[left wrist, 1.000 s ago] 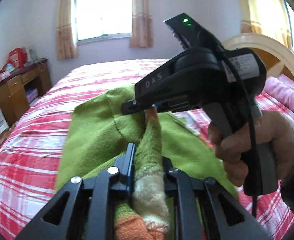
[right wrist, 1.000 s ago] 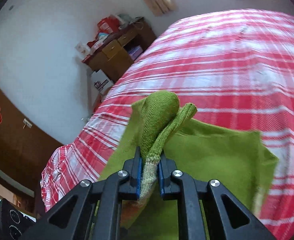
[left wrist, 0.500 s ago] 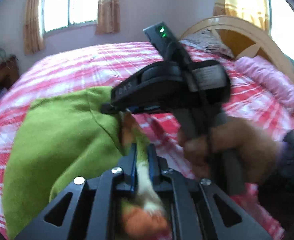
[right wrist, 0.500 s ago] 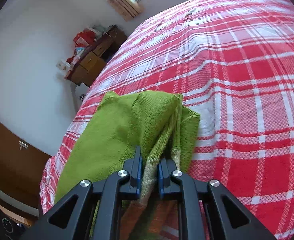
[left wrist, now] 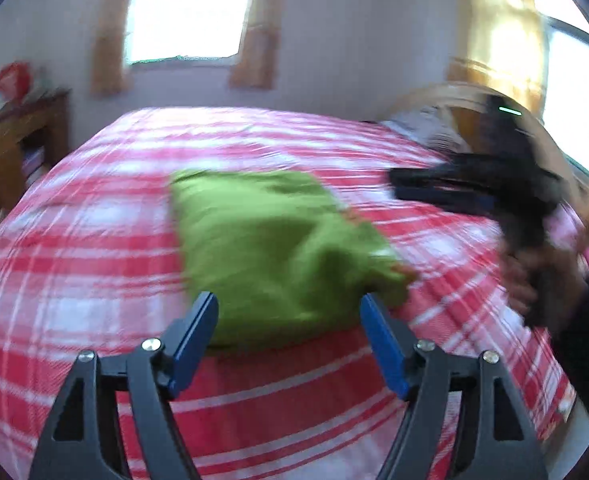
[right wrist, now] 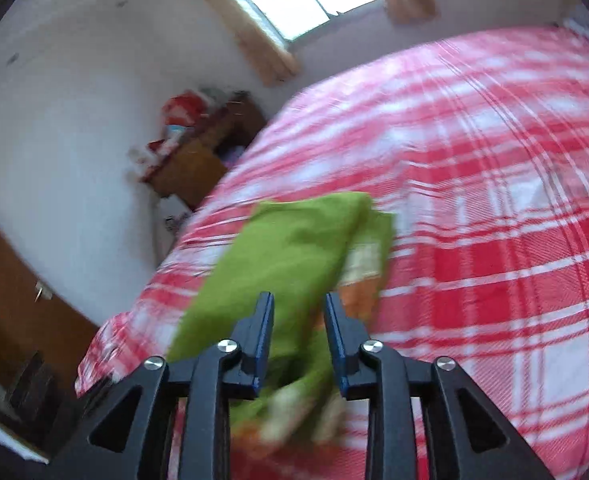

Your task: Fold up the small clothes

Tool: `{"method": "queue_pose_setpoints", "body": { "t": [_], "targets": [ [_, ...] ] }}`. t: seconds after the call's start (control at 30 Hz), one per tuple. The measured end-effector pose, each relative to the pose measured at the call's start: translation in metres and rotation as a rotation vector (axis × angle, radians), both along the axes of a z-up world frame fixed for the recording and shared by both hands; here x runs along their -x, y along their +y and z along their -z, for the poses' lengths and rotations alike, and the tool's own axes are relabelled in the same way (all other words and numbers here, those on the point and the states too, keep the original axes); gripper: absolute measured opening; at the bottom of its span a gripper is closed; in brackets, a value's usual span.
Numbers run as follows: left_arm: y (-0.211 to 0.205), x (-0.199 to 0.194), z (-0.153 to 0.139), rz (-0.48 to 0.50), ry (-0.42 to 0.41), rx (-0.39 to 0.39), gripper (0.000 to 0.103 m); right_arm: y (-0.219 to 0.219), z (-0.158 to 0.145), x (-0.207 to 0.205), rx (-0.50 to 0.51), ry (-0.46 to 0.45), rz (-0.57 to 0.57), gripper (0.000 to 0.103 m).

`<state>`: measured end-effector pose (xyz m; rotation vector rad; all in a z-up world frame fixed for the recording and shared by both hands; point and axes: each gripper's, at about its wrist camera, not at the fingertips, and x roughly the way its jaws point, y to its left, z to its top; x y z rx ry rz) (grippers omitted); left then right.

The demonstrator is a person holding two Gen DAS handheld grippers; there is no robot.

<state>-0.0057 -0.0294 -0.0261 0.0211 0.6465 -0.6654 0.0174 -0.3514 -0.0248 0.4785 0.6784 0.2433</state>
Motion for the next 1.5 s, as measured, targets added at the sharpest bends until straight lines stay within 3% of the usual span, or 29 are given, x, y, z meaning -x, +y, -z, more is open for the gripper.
{"method": "queue_pose_setpoints", "body": {
  "t": [0.03, 0.07, 0.27, 0.33, 0.4, 0.5, 0.63, 0.73, 0.8, 0.9, 1.0, 1.07, 1.2, 1.3, 1.4, 1.5],
  "targets": [
    [0.003, -0.003, 0.001, -0.032, 0.012, -0.004, 0.076, 0.016, -0.002, 0.001, -0.006, -0.009, -0.031, 0.054],
    [0.008, -0.005, 0.002, -0.066, 0.017, -0.002, 0.076, 0.025, 0.001, 0.001, -0.011, -0.002, -0.047, 0.071],
    [0.033, -0.017, 0.007, -0.157, 0.058, 0.043, 0.079, 0.057, 0.045, -0.031, 0.037, 0.144, -0.04, 0.072],
    [0.033, -0.024, 0.008, -0.177, 0.049, 0.033, 0.083, 0.06, 0.054, -0.038, 0.033, 0.131, -0.042, 0.068],
    [0.026, -0.028, 0.006, -0.182, 0.042, 0.02, 0.083, 0.066, 0.054, -0.043, 0.098, 0.147, -0.034, 0.026],
    [0.019, -0.043, -0.003, -0.181, 0.035, 0.032, 0.083, 0.059, 0.047, -0.039, 0.121, 0.148, -0.035, 0.016],
    [0.009, -0.062, -0.008, -0.177, 0.053, 0.062, 0.083, 0.046, 0.026, -0.021, 0.189, 0.107, -0.034, 0.015],
    [-0.015, -0.074, 0.009, -0.196, 0.097, -0.02, 0.083, 0.042, 0.033, -0.014, 0.269, 0.131, -0.024, 0.015],
    [-0.03, -0.076, 0.03, -0.222, 0.138, -0.09, 0.083, 0.037, 0.058, -0.014, 0.243, 0.175, -0.021, 0.016],
    [-0.032, -0.071, 0.05, -0.259, 0.147, -0.127, 0.083, 0.032, 0.061, -0.007, 0.221, 0.119, -0.019, 0.019],
    [-0.021, -0.064, 0.049, -0.264, 0.132, -0.134, 0.087, 0.02, 0.061, 0.006, 0.152, 0.128, -0.015, 0.032],
    [-0.013, -0.061, 0.042, -0.266, 0.122, -0.147, 0.087, 0.014, 0.053, 0.02, 0.158, 0.117, 0.028, 0.033],
    [0.001, -0.045, 0.032, -0.254, 0.098, -0.133, 0.087, 0.036, 0.02, 0.058, 0.31, 0.005, 0.07, 0.033],
    [-0.004, -0.033, 0.037, -0.227, 0.089, -0.128, 0.087, 0.058, 0.009, 0.065, 0.307, -0.045, 0.017, 0.033],
    [-0.015, -0.029, 0.043, -0.236, 0.076, -0.214, 0.087, 0.084, 0.013, 0.057, 0.294, -0.04, -0.079, 0.033],
    [-0.009, -0.028, 0.043, -0.237, 0.064, -0.233, 0.087, 0.091, 0.041, 0.04, 0.343, 0.054, -0.104, 0.033]
  ]
}}
